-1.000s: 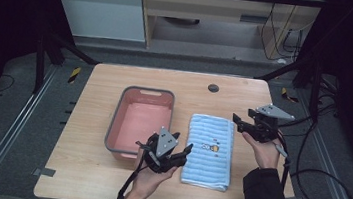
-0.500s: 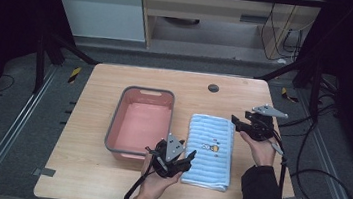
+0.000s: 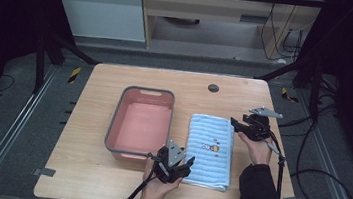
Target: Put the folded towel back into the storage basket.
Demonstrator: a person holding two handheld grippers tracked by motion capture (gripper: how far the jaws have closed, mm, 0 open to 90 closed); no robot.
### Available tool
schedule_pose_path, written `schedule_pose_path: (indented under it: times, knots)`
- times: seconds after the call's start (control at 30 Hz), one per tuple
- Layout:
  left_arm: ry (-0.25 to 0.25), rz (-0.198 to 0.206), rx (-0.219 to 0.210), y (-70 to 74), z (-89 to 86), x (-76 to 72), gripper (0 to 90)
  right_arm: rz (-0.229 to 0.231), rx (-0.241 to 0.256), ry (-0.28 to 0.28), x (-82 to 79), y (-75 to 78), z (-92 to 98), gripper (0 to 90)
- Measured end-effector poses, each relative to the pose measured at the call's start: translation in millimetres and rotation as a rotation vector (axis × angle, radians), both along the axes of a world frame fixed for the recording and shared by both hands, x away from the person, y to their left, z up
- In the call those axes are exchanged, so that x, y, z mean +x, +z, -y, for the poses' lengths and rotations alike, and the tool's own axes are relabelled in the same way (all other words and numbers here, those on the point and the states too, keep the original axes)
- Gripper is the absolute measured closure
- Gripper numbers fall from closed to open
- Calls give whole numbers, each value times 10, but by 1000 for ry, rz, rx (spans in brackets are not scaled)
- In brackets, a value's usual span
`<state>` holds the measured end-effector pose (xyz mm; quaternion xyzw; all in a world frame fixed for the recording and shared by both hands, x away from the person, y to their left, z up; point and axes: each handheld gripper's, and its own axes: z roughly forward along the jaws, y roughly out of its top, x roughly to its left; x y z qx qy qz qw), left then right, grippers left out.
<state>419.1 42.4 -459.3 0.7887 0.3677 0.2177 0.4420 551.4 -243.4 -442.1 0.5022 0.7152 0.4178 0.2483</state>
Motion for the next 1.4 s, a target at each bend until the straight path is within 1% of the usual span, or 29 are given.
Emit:
schedule_pose_path:
  times: [0.13,0.23,0.3,0.37,0.4,0.47,0.53,0.63,0.67,0.7,0.73,0.8,0.83,0.9,0.93,1.0,1.1,1.17,1.3,1.4]
  knots:
    - [2,-17,9,-69,0,-13,525,-19,-13,-2,27,-87,0,469]
    - [5,-20,14,-88,0,-19,531,-28,-19,0,39,-119,-20,473]
    - [5,-34,16,-123,-9,-24,539,-36,-8,2,45,-172,-43,479]
    - [6,-37,16,-139,-10,-26,543,-38,-11,5,48,-195,-45,481]
    - [5,-42,18,-153,-12,-28,543,-46,-8,6,48,-217,-50,483]
    - [7,-51,23,-182,-9,-30,545,-58,-23,3,61,-263,-50,488]
    - [5,-60,27,-206,-4,-33,546,-62,-26,-1,69,-295,-48,496]
    - [8,-72,38,-254,0,-37,544,-90,-12,4,87,-374,-62,499]
    - [8,-72,38,-254,0,-37,544,-90,-12,4,87,-374,-62,499]
    - [9,-76,45,-265,-4,-38,544,-96,-25,11,93,-390,-65,500]
    - [11,-79,48,-277,-6,-38,543,-105,-24,8,99,-412,-77,506]
    - [12,-91,49,-300,-14,-31,542,-104,-29,8,107,-425,-80,508]
    - [14,-95,50,-311,-15,-30,542,-114,-25,10,114,-446,-95,514]
    - [12,-104,54,-332,-16,-26,542,-117,-37,12,122,-468,-104,522]
    - [13,-112,66,-353,-11,-23,540,-121,-39,13,125,-478,-107,527]
    - [14,-119,71,-375,-4,-18,540,-131,-37,15,130,-500,-111,535]
    - [17,-121,80,-393,3,-16,541,-141,-39,19,133,-521,-121,540]
    - [18,-125,80,-412,12,-13,543,-150,-58,28,138,-547,-141,553]
    - [22,-132,86,-429,26,-8,546,-162,-56,30,138,-558,-140,578]
    - [31,-147,90,-429,37,4,548,-168,-53,28,134,-581,-140,596]
